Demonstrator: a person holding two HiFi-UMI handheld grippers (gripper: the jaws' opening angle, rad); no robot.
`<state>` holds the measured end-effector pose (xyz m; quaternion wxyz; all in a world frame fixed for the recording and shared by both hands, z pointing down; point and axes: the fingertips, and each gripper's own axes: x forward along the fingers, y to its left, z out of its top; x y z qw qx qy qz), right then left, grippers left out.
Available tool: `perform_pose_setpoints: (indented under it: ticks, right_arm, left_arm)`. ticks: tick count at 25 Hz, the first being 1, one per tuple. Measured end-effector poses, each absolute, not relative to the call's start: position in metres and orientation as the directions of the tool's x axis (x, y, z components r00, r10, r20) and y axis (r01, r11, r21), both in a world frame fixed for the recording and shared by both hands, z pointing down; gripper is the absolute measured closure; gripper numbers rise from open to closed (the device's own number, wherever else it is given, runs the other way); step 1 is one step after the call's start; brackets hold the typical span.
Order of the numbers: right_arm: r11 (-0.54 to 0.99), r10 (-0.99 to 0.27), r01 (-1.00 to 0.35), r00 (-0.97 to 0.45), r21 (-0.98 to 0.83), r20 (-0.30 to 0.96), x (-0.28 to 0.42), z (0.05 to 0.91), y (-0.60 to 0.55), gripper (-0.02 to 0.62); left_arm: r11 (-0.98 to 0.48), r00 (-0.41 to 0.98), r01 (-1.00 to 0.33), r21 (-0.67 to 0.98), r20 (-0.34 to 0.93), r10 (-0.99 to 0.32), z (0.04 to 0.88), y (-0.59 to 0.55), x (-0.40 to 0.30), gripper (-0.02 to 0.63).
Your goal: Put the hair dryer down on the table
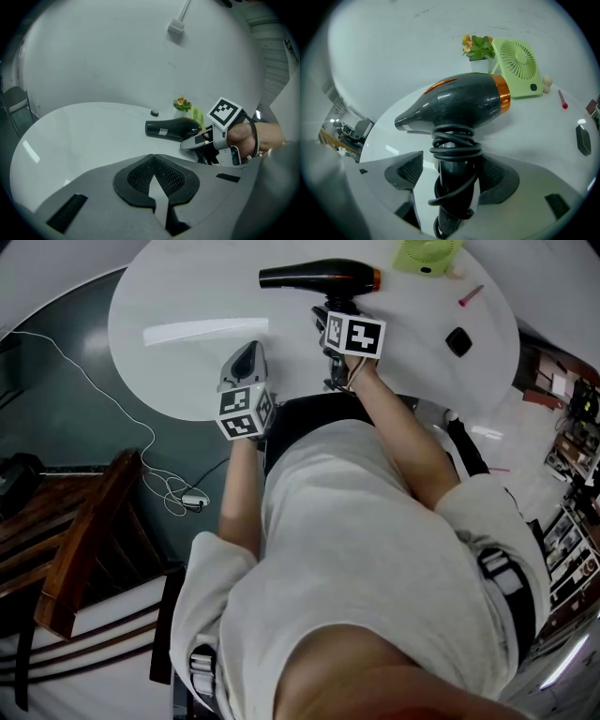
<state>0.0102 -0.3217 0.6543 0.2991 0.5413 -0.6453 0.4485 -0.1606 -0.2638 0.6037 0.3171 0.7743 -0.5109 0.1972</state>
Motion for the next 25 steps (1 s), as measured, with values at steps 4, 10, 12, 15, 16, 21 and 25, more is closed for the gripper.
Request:
perform_pose_setpoints:
  ticks: [4, 10, 12, 15, 16, 21, 25]
  right_arm:
    - [0.026, -0.472, -0.964, -0.246, -0.265, 0.847, 0.009, 0.648, -0.319, 0.221]
    - [0.05, -0.517, -0.964, -0.248, -0.261, 0.819, 0.01, 0.638, -0.313, 0.216]
    - [0.05, -0.528, -0.962, -0.254, -0.269, 0.81, 0.009, 0.635, -0.309, 0.216]
    - [0.052, -0.541, -0.961, -0.257, -0.273, 0.8, 0.01, 0.628, -0.304, 0.216]
    - [0.054, -0.545, -0.96, -0.259, -0.275, 0.797, 0.01, 0.626, -0.302, 0.216]
    - [0.042, -0.565, -0.957, -0.261, -0.288, 0.783, 0.015, 0.62, -0.293, 0.221]
    - [0.029, -0.581, -0.958, -0.248, -0.285, 0.775, 0.021, 0.616, -0.281, 0.224]
  left_arm:
    - [-0.273, 0.405, -0.914, 0.3, 0.624, -0.668, 0.602, -0.259, -0.161, 0.589]
    - [-0.293, 0.417, -0.909, 0.297, 0.62, -0.665, 0.599, -0.251, -0.156, 0.589]
    - [-0.299, 0.421, -0.907, 0.297, 0.618, -0.664, 0.599, -0.247, -0.156, 0.589]
    - [-0.31, 0.429, -0.904, 0.296, 0.614, -0.663, 0.597, -0.244, -0.153, 0.589]
    - [-0.315, 0.432, -0.902, 0.296, 0.613, -0.662, 0.596, -0.243, -0.152, 0.589]
    - [-0.342, 0.451, -0.893, 0.293, 0.606, -0.655, 0.593, -0.237, -0.145, 0.589]
    - [-0.365, 0.466, -0.884, 0.291, 0.601, -0.65, 0.591, -0.23, -0.14, 0.589]
